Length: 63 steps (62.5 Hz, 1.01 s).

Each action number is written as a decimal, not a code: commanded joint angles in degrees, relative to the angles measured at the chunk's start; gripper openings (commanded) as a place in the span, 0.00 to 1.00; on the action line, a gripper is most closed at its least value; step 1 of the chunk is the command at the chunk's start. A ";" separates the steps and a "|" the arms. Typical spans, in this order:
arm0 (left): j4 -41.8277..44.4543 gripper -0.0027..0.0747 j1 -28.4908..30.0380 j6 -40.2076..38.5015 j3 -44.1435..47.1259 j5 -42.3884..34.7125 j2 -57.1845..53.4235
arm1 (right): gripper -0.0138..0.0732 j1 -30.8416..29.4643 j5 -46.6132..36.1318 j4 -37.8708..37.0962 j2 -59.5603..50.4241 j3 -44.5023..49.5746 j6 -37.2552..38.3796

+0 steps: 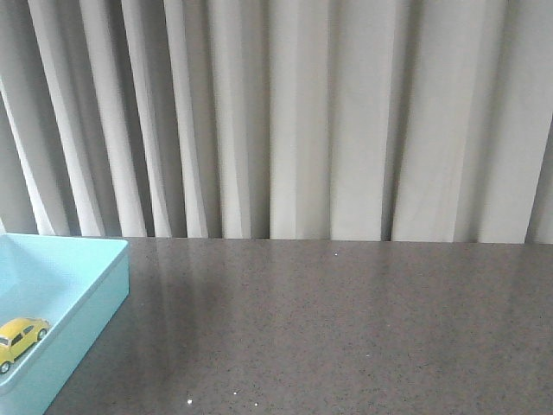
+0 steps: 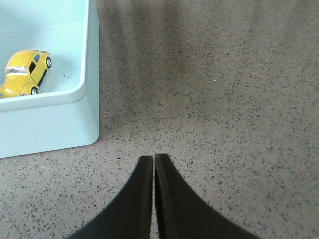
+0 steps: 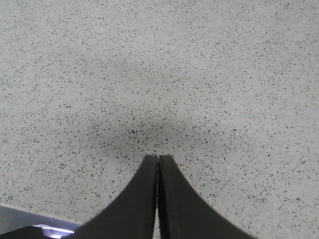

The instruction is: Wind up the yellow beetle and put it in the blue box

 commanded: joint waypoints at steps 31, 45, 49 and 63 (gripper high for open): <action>3.74 0.03 6.16 -3.98 28.20 -30.10 -30.31 | 0.15 -0.01 -2.75 -0.59 -0.23 -1.60 -0.27; 3.79 0.03 6.03 -3.92 28.08 -30.10 -34.40 | 0.15 -0.01 -2.54 -0.53 -0.23 -1.60 -0.27; 3.79 0.03 6.08 -3.92 28.00 -30.10 -34.41 | 0.15 -0.01 -2.43 -0.61 -0.23 -1.60 -0.27; 3.79 0.03 6.08 -3.92 28.00 -29.95 -34.41 | 0.15 -0.01 -2.74 -0.61 -0.23 -1.60 -0.27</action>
